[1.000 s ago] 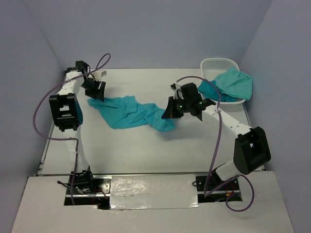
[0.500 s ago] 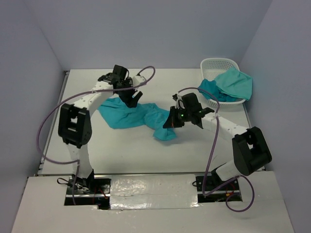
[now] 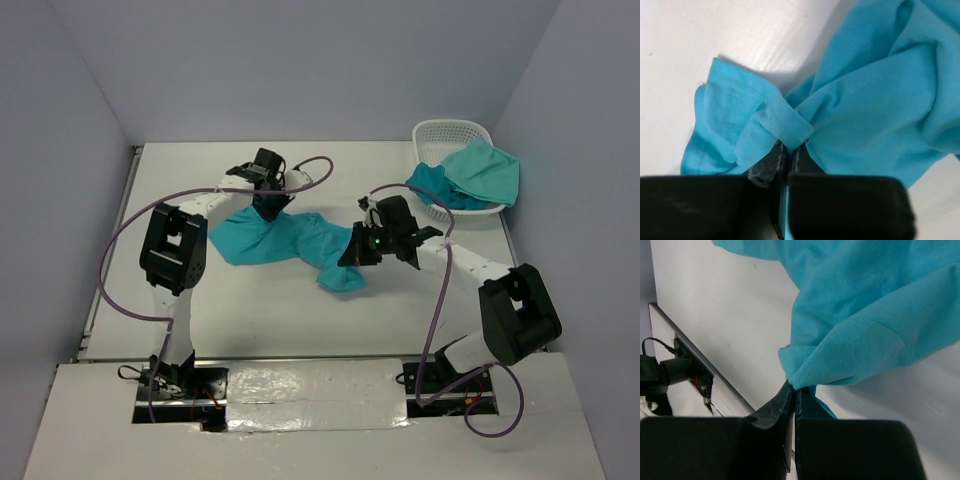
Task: Fold and stack the t-shirts
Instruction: Flatten out the tshirt
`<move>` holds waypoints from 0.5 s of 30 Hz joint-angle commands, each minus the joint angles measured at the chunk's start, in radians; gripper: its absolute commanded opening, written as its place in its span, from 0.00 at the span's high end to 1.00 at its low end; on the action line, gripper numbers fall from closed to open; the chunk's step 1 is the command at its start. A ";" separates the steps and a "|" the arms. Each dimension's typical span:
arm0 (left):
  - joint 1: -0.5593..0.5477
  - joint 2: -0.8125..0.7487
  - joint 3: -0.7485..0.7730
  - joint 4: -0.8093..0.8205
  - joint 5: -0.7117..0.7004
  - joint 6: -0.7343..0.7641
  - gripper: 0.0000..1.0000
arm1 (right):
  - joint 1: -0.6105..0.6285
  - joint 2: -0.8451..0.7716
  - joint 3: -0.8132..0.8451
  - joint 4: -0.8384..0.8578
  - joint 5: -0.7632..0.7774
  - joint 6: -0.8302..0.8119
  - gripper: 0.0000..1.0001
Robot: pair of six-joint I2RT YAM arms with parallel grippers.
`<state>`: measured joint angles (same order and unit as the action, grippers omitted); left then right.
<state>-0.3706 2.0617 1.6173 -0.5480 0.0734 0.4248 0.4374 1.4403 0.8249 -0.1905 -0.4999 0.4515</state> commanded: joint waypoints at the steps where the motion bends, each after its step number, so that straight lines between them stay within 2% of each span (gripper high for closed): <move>1: 0.006 0.003 0.006 0.030 -0.044 -0.008 1.00 | -0.022 -0.032 0.003 0.031 0.008 -0.007 1.00; 5: 0.028 -0.038 0.064 -0.035 -0.035 0.009 1.00 | -0.094 -0.035 0.040 -0.001 0.014 -0.004 1.00; 9: 0.134 -0.112 0.212 -0.079 -0.012 0.025 1.00 | -0.245 -0.020 0.182 -0.079 0.029 -0.023 1.00; 10: 0.159 -0.110 0.334 -0.108 0.009 0.023 1.00 | -0.314 -0.011 0.231 -0.098 0.031 -0.025 1.00; 12: 0.229 -0.079 0.493 -0.156 0.038 0.028 1.00 | -0.371 0.017 0.389 -0.151 0.037 -0.036 1.00; 13: 0.245 -0.063 0.651 -0.200 0.049 0.035 1.00 | -0.400 0.026 0.448 -0.171 0.049 -0.046 1.00; 15: 0.269 -0.051 0.757 -0.216 0.071 0.080 1.00 | -0.411 0.052 0.612 -0.219 0.089 -0.100 1.00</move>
<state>-0.1570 2.0678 2.1857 -0.7387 0.1123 0.4477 0.0517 1.4982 1.2491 -0.3630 -0.4587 0.4252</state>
